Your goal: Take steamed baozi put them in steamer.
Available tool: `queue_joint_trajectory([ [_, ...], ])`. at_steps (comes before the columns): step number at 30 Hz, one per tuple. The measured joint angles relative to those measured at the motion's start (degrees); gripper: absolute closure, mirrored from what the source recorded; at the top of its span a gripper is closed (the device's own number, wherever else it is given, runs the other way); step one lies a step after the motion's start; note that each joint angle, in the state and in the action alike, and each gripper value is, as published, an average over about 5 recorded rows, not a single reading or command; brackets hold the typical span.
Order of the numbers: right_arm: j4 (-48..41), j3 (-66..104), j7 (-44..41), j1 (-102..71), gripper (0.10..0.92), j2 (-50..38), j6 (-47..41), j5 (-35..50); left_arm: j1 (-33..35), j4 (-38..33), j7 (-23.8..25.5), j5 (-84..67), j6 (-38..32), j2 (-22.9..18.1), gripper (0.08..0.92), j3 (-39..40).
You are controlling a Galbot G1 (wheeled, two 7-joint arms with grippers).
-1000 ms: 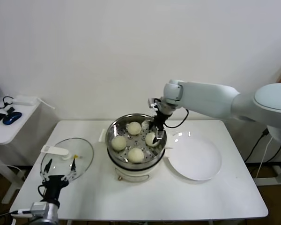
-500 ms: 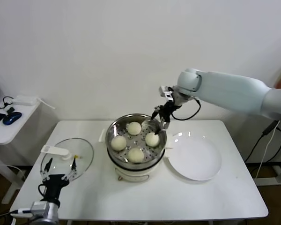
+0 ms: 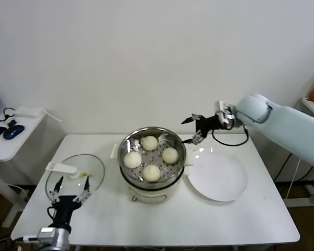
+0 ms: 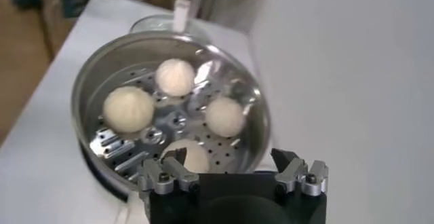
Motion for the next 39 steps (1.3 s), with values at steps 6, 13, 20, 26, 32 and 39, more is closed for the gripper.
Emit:
queue_joint_trajectory([
  [6, 5.2, 17.5, 6.9, -16.3, 0.203, -5.2, 2.6, -3.0, 0.6, -0.2, -0.1, 0.0, -0.2, -0.3, 0.177, -0.1],
  [13, 10.2, 38.8, 15.7, -36.9, 0.203, -4.4, 5.8, -6.0, 0.8, -0.7, -0.5, 0.0, -0.4, -0.8, 0.177, -0.5],
  [20, 14.5, 57.3, 22.6, -55.8, 0.203, 2.3, 9.5, -9.7, 0.4, -0.7, -0.1, 0.0, -0.8, -1.0, 0.177, -1.2],
  [26, 17.4, 69.1, 26.6, -69.2, 0.203, 10.0, 13.1, -11.9, 0.4, -0.7, 0.6, 0.0, -1.1, -1.4, 0.177, -1.7],
  [32, 19.5, 77.1, 29.3, -79.6, 0.203, 18.1, 16.9, -13.3, 0.6, -1.0, 1.4, 0.2, -1.0, -1.8, 0.177, -2.1],
  [39, 21.8, 81.4, 30.8, -89.4, 0.203, 25.9, 21.0, -14.4, 1.2, -1.5, 2.9, 0.2, -0.9, -2.2, 0.177, -2.8],
])
